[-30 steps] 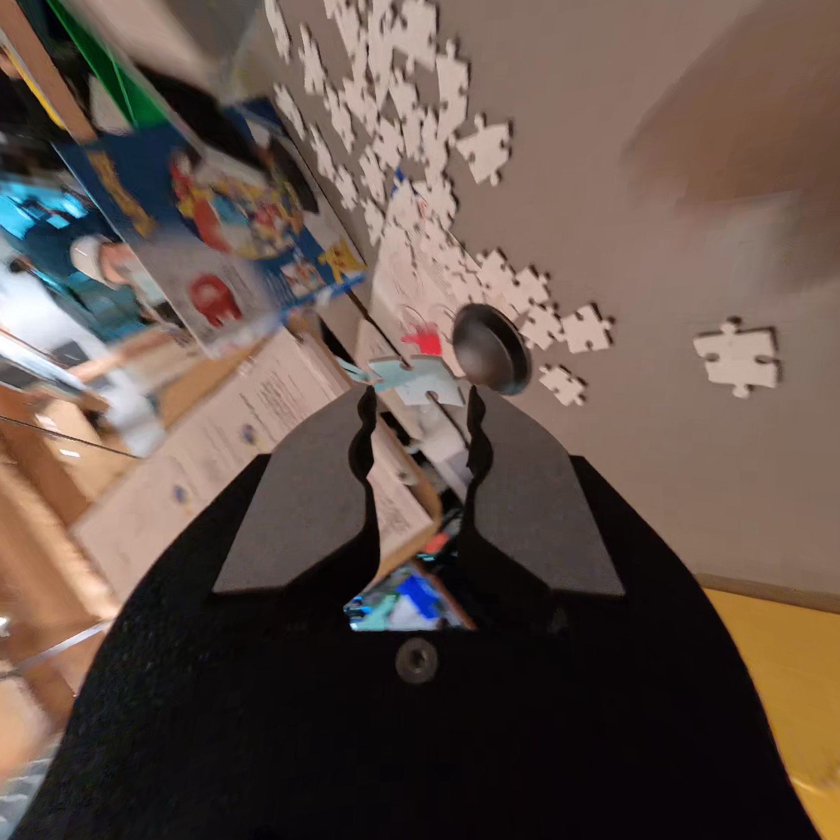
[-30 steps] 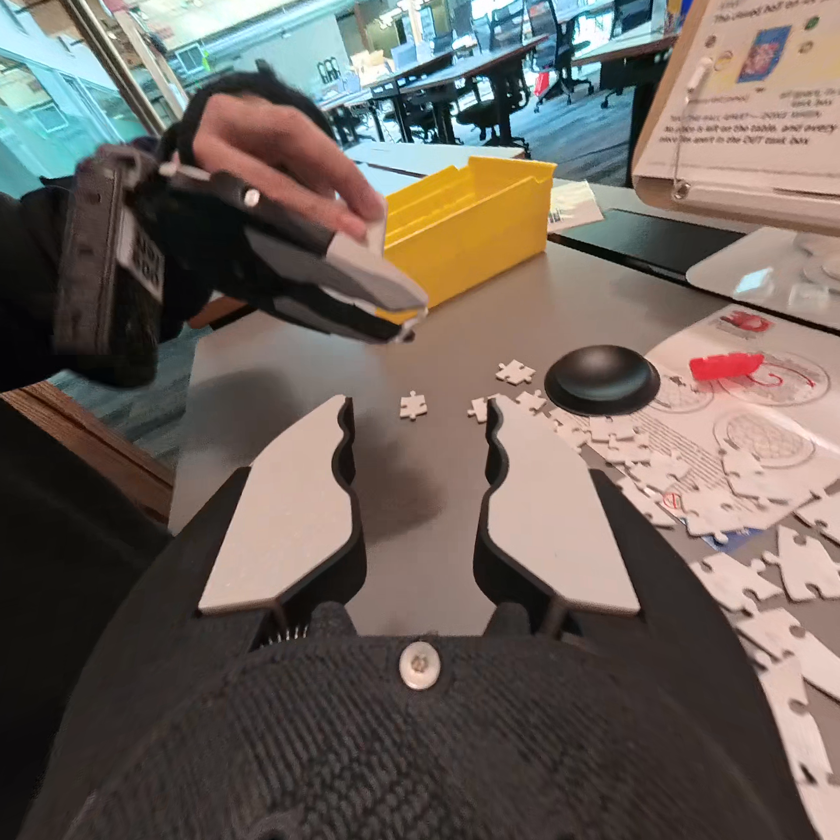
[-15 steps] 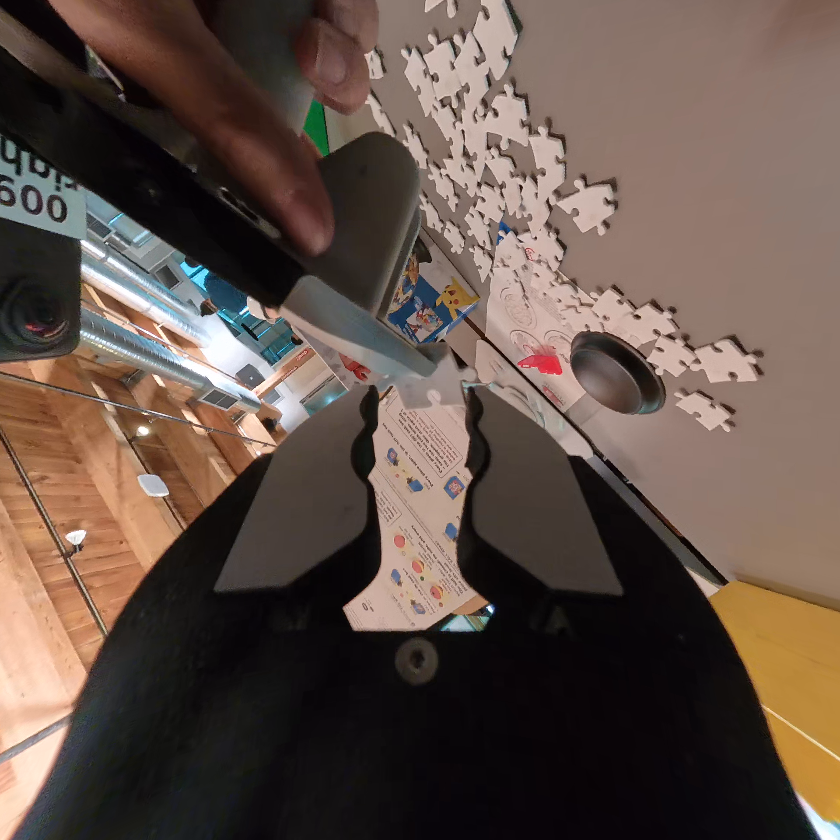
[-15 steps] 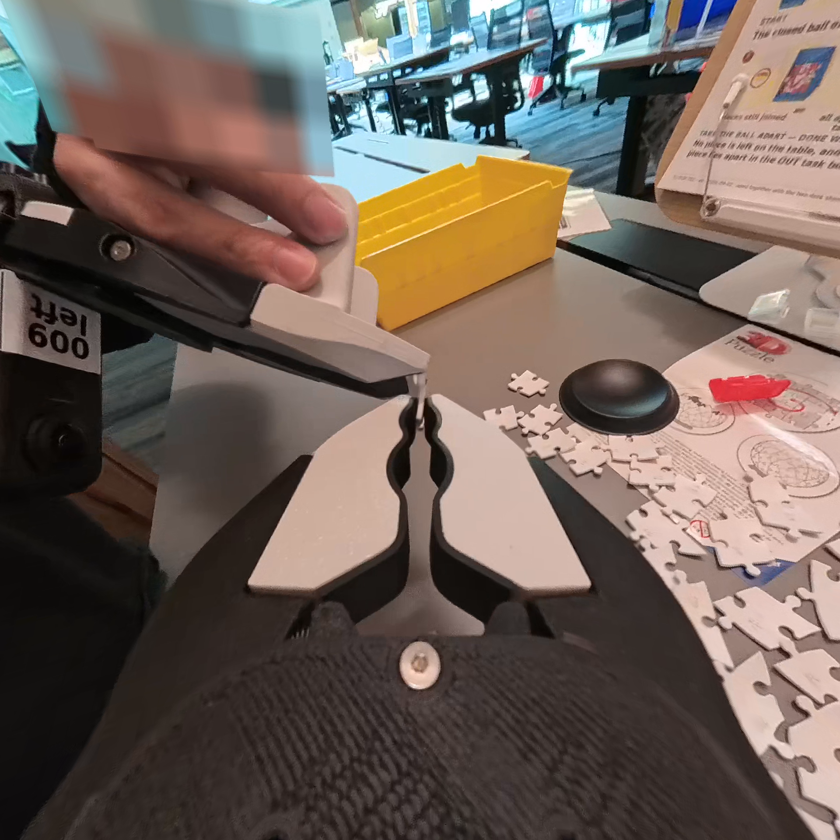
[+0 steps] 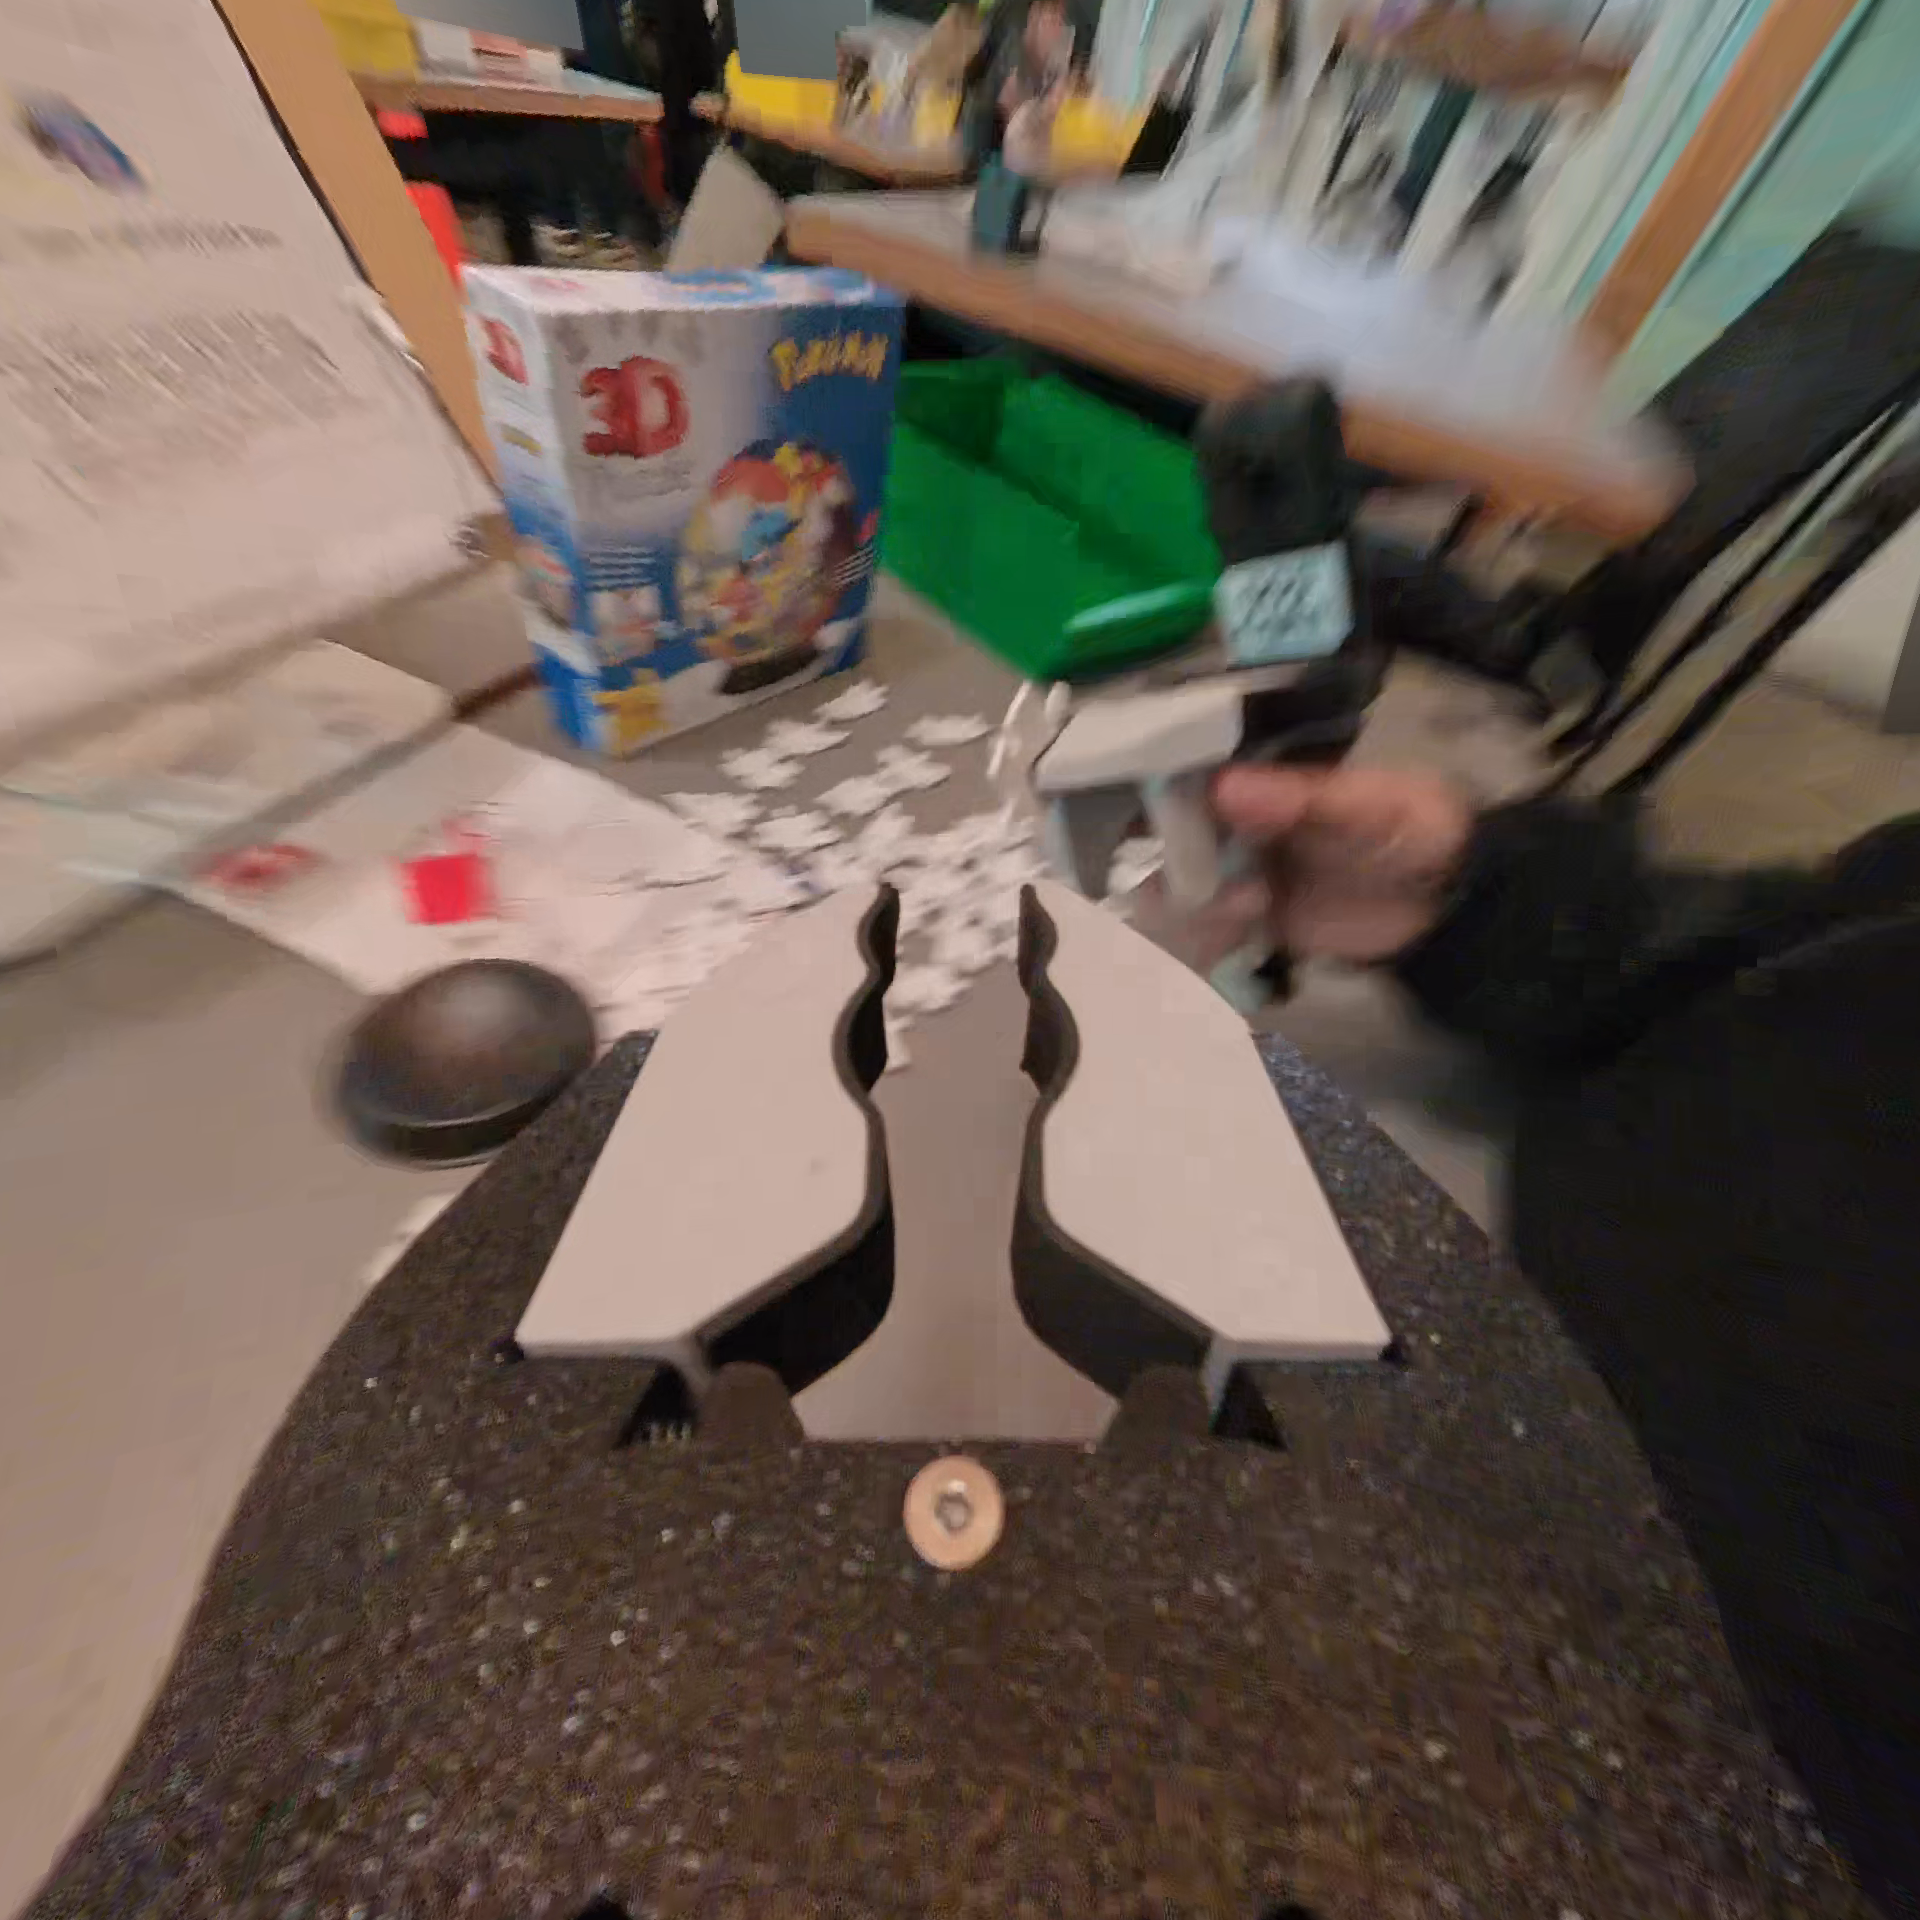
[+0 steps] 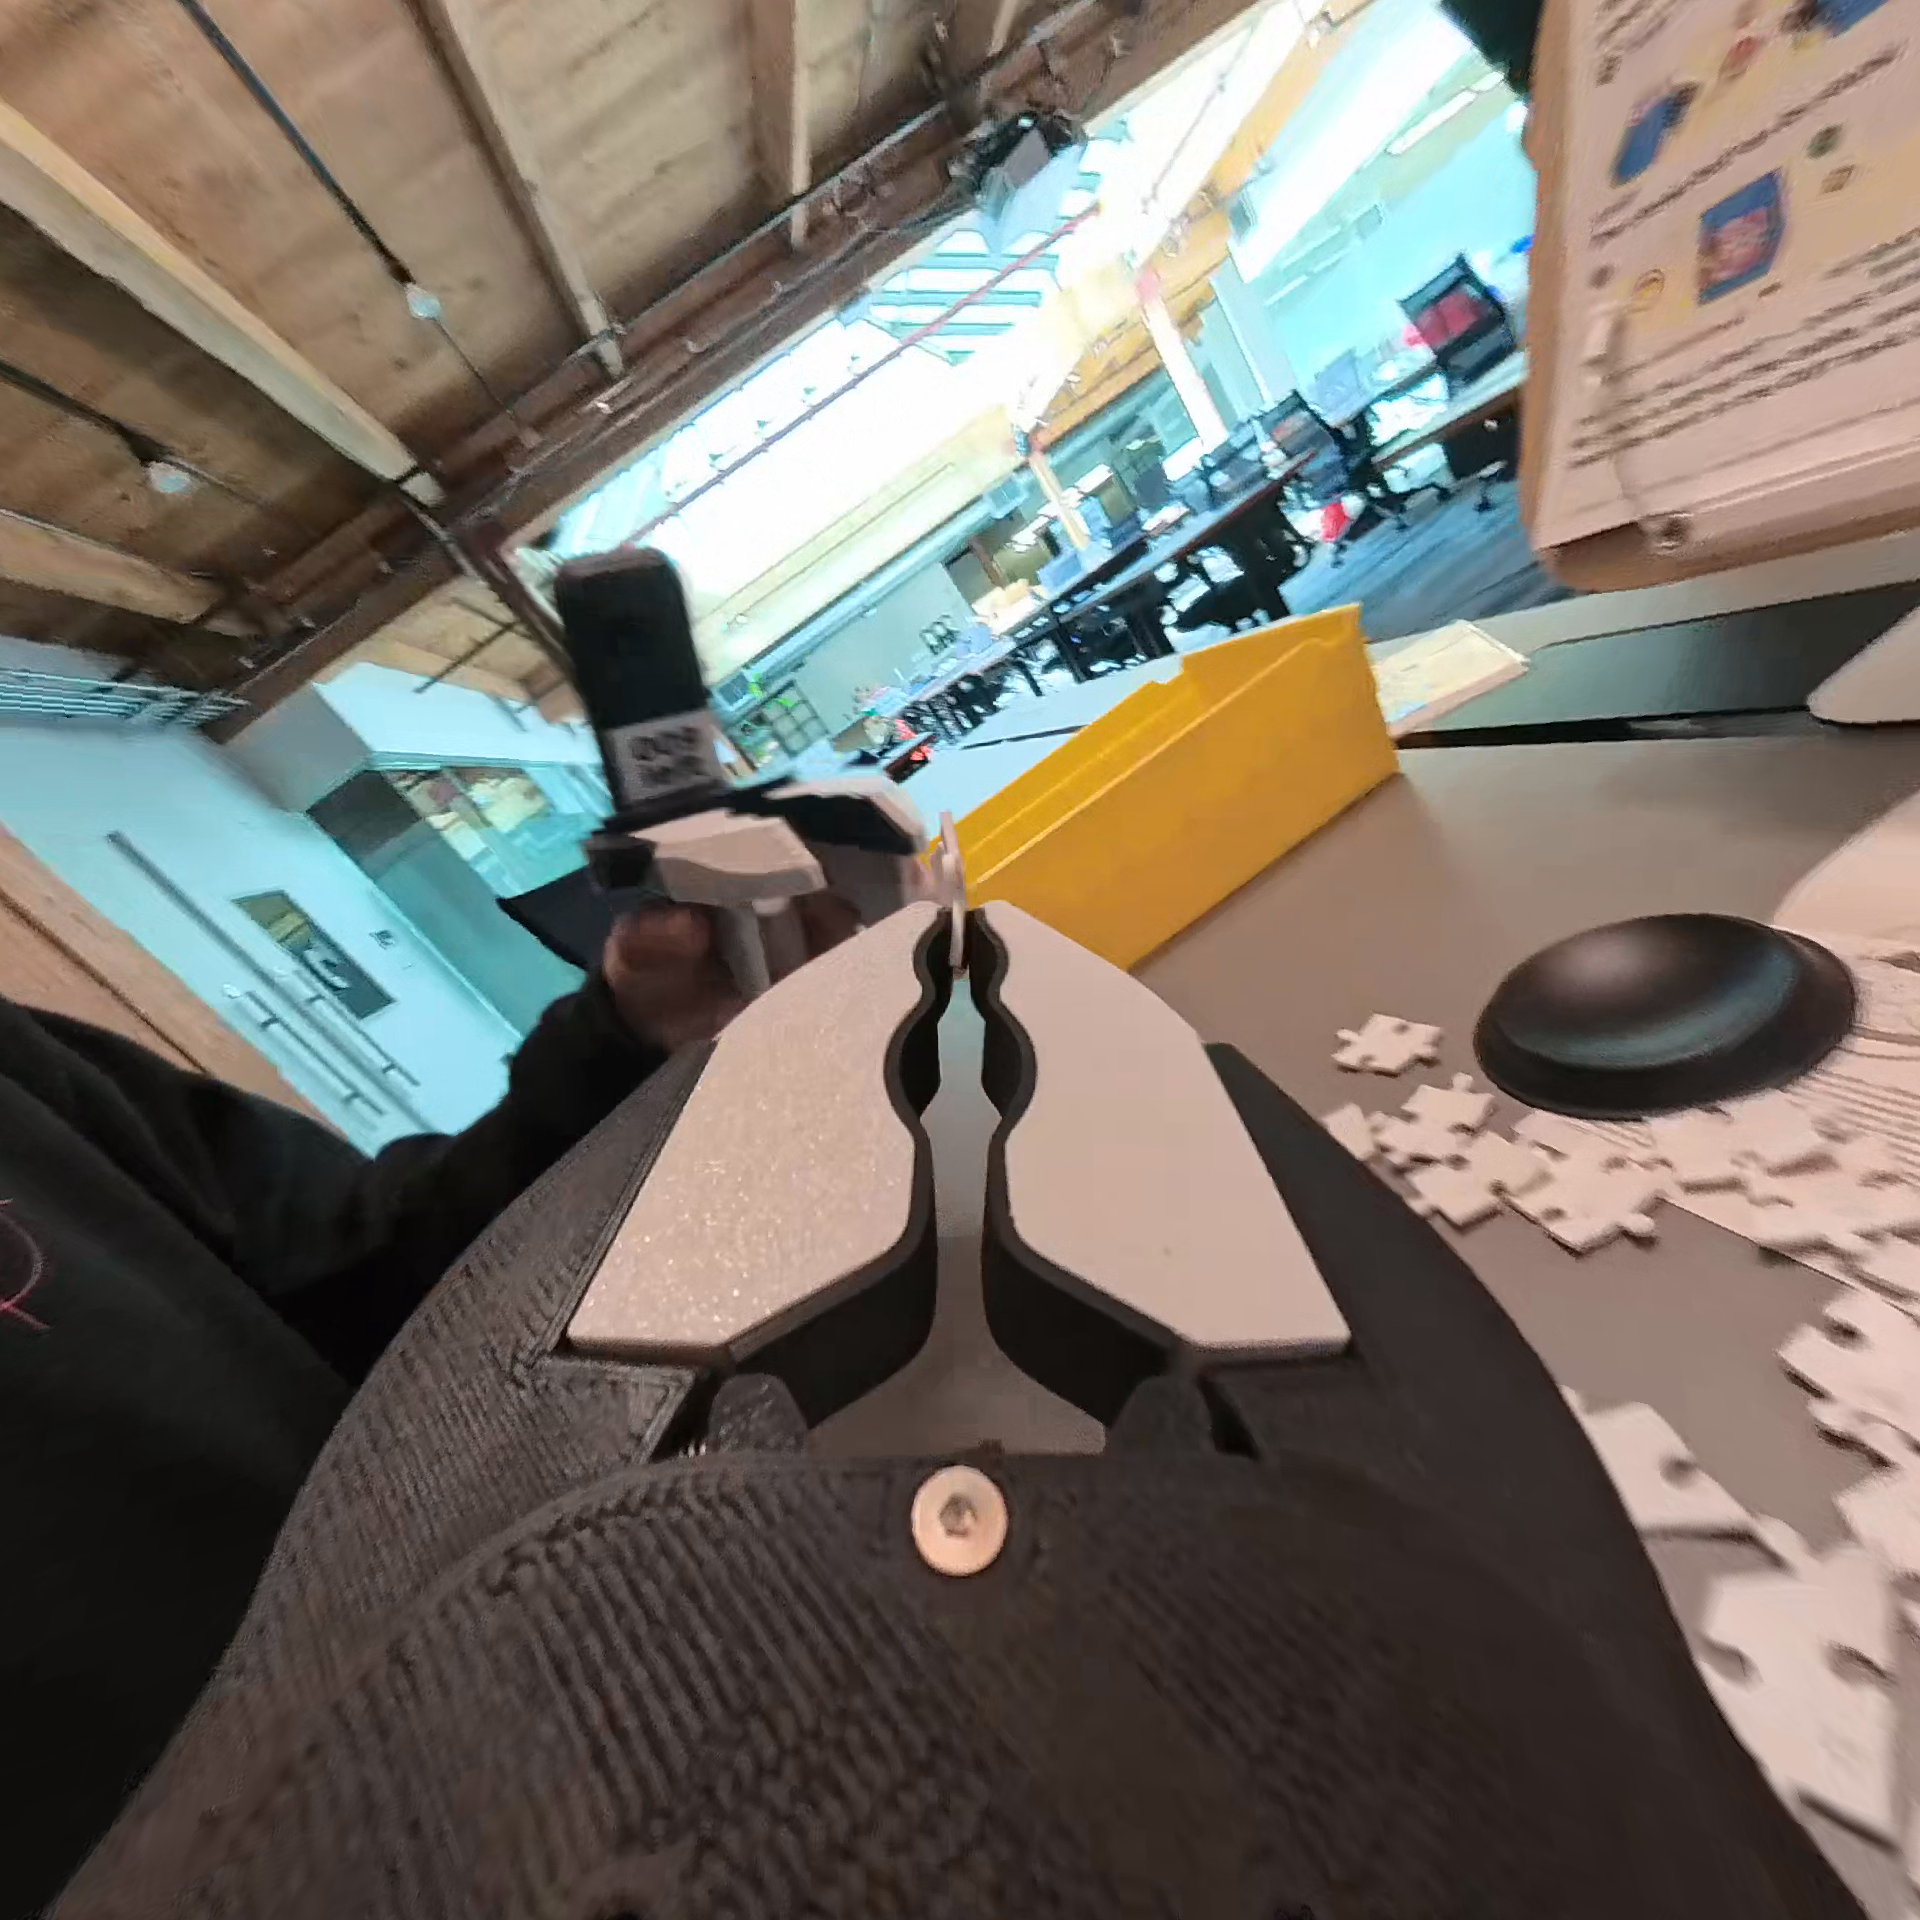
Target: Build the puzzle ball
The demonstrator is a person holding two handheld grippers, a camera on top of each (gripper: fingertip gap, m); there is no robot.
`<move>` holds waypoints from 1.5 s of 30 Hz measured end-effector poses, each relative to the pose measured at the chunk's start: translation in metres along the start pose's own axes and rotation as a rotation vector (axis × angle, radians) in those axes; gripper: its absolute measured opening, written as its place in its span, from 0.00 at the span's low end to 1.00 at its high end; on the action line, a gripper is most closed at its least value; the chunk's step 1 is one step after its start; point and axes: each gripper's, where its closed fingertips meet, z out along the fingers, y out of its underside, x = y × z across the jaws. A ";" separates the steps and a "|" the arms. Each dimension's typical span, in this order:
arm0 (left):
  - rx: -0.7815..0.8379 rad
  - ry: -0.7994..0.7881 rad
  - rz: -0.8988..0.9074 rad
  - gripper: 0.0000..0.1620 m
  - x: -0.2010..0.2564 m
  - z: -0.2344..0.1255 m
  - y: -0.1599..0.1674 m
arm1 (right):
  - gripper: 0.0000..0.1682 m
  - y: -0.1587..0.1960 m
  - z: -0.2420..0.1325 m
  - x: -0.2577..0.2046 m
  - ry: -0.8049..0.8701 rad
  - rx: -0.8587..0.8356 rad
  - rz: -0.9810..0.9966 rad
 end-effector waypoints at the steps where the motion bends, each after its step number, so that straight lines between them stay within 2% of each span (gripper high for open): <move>1: 0.032 0.062 -0.097 0.12 0.004 0.004 0.001 | 0.02 0.001 0.004 -0.004 -0.016 0.009 -0.001; 3: 0.051 0.112 -0.189 0.10 0.005 0.014 0.006 | 0.02 0.003 0.009 -0.008 -0.024 0.008 -0.024; 8: 0.036 0.148 -0.202 0.10 0.012 0.030 0.017 | 0.02 0.005 0.011 -0.009 -0.018 0.000 -0.041; 10: 0.039 0.145 -0.200 0.00 0.011 0.033 0.019 | 0.02 0.006 0.011 -0.007 -0.009 -0.005 -0.043; 16: 0.046 0.124 -0.239 0.00 0.000 0.027 0.023 | 0.02 0.012 0.003 0.010 0.052 -0.071 -0.063; 20: 0.079 0.133 -0.349 0.00 -0.011 0.020 0.023 | 0.01 0.012 0.005 0.016 0.089 -0.098 -0.116; 23: 0.108 0.163 -0.396 0.00 -0.009 0.020 0.019 | 0.01 0.015 0.012 0.007 0.037 -0.102 -0.100; 24: 0.107 0.164 -0.395 0.06 -0.007 0.021 0.019 | 0.01 0.017 0.014 0.006 0.037 -0.101 -0.102; 27: 0.080 0.181 -0.365 0.10 0.000 0.026 0.022 | 0.01 0.018 0.017 0.005 0.040 -0.093 -0.117; 29: 0.078 0.137 -0.345 0.01 -0.004 0.027 0.024 | 0.02 0.018 0.017 0.006 0.042 -0.092 -0.113; 32: 0.071 0.127 -0.337 0.01 -0.005 0.028 0.025 | 0.03 0.020 0.015 0.010 0.057 -0.109 -0.099; 35: 0.059 0.055 -0.360 0.01 -0.020 0.026 0.030 | 0.22 0.022 0.005 0.028 0.152 -0.160 -0.131; 37: 0.020 -0.030 -0.429 0.01 -0.042 0.020 0.041 | 0.28 0.020 -0.008 0.040 0.230 -0.203 -0.188; 42: -0.229 -0.253 -0.494 0.01 -0.091 0.000 0.092 | 0.30 0.013 -0.040 0.056 0.362 -0.263 -0.280; 45: -0.299 -0.265 -0.538 0.01 -0.096 0.001 0.107 | 0.30 0.011 -0.053 0.064 0.421 -0.273 -0.304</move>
